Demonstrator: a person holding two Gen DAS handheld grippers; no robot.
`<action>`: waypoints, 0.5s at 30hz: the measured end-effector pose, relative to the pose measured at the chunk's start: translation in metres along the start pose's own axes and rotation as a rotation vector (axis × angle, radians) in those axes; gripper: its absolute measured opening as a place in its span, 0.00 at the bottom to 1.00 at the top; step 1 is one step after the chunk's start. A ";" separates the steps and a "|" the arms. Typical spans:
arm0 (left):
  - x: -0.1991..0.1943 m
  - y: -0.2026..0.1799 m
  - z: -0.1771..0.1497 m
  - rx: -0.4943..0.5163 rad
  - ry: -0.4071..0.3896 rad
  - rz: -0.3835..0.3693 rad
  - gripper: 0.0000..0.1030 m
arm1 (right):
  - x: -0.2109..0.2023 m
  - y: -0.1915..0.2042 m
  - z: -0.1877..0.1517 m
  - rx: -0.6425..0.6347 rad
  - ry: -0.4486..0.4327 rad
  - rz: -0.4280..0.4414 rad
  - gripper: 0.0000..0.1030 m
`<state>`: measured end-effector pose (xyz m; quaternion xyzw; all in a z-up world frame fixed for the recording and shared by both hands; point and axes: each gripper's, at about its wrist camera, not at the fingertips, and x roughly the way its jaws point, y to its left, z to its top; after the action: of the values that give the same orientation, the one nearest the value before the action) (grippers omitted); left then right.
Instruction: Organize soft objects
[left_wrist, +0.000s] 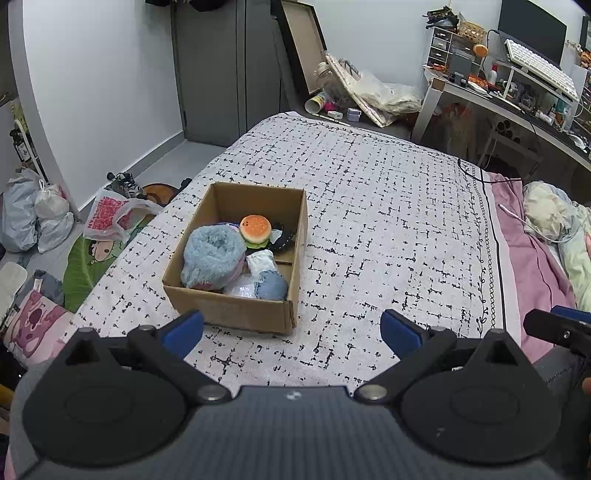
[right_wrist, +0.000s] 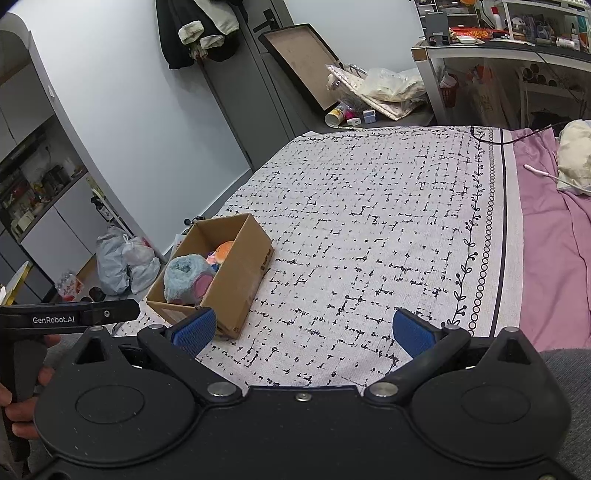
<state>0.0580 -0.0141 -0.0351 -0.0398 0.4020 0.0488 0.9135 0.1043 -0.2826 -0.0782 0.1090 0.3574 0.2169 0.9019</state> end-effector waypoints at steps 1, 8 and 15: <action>0.000 0.000 0.000 -0.001 -0.003 -0.001 0.98 | 0.000 0.000 0.000 0.003 0.002 -0.002 1.00; 0.003 -0.002 0.001 0.008 0.009 -0.013 0.98 | 0.002 -0.001 0.001 0.004 0.007 -0.008 1.00; 0.004 -0.004 0.000 0.009 0.012 -0.012 0.98 | 0.004 -0.001 0.001 0.006 0.014 -0.009 1.00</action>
<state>0.0609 -0.0181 -0.0381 -0.0383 0.4073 0.0415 0.9115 0.1079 -0.2819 -0.0796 0.1087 0.3649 0.2124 0.9000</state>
